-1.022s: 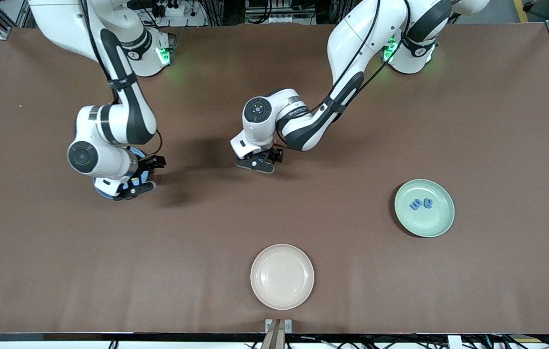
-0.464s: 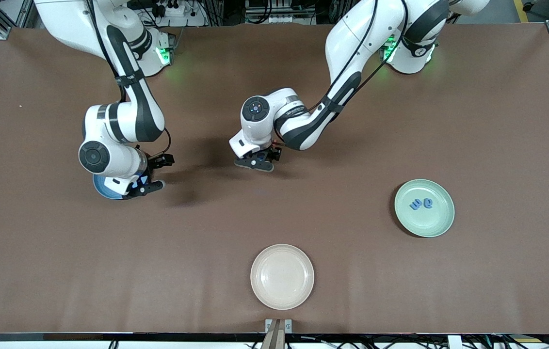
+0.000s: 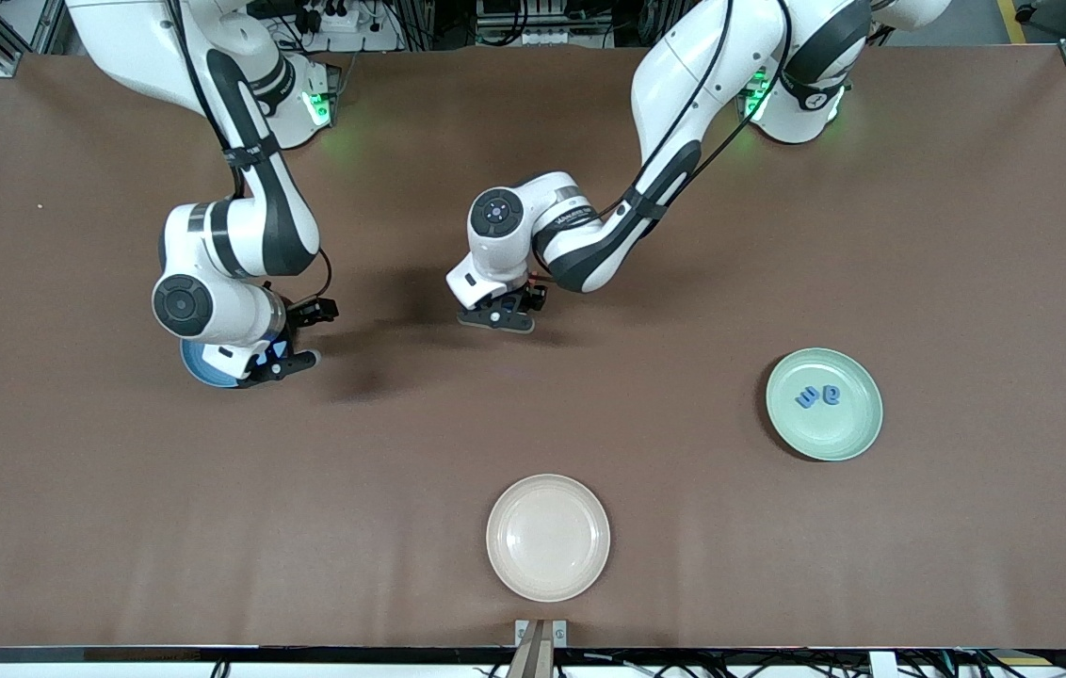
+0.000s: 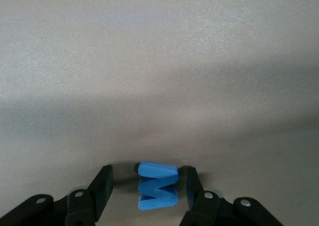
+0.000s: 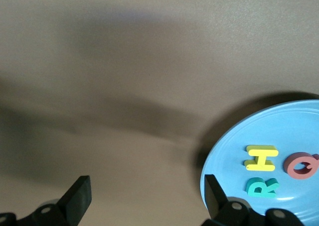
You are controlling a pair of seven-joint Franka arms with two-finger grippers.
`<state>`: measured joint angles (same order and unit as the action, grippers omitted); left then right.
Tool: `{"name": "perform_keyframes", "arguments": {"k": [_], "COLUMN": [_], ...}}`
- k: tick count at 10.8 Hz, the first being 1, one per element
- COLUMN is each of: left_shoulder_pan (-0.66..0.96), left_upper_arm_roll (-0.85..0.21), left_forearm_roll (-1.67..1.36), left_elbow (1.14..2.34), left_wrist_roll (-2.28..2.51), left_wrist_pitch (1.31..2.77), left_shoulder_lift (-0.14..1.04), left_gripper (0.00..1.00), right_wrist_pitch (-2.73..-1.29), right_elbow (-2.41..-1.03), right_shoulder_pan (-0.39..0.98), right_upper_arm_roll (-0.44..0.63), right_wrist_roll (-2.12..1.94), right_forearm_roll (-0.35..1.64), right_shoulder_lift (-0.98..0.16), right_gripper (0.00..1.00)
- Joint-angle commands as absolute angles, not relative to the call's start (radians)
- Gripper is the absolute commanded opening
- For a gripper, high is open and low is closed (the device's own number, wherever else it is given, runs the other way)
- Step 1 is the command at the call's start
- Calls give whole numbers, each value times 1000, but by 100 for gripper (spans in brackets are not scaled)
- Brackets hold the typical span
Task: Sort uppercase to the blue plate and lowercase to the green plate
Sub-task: 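Release the R on the blue plate while the left gripper grasps the W, then carry the W to the green plate while the right gripper reaches the pink m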
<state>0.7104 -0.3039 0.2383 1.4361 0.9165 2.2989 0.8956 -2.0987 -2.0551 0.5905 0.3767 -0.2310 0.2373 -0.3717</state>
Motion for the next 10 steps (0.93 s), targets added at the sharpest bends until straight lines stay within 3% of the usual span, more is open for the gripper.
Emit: {"name": "perform_keyframes", "arguments": {"k": [1,3,4,5,10], "left_shoulder_pan": [727,727,727,727,623], "left_upper_arm_roll": [-291,-291,-290,-287,-221], "left_forearm_roll": [206,215,221,242,279], "left_elbow": [1424,1424,1424,1433,1433], "left_wrist_roll": [951,950,942,942,898], "left_wrist_pitch": [2292,2292,2289,2270,2174], "left_shoulder_lift": [900,900,897,899,812], "left_gripper": [51,18,6,0,0], "right_wrist_pitch": [-2092,-2094,-2098,-2106,-2178], "right_elbow": [-2060,-2060,-2059,-2060,-2065], "right_shoulder_pan": [583,583,584,584,587], "right_upper_arm_roll": [353,348,345,333,207], "right_wrist_roll": [-218,-216,-216,-216,-68], "right_forearm_roll": [236,236,241,242,245], "right_shoulder_lift": [-350,-350,-350,-350,-351], "right_gripper": [100,100,100,100,100]}}
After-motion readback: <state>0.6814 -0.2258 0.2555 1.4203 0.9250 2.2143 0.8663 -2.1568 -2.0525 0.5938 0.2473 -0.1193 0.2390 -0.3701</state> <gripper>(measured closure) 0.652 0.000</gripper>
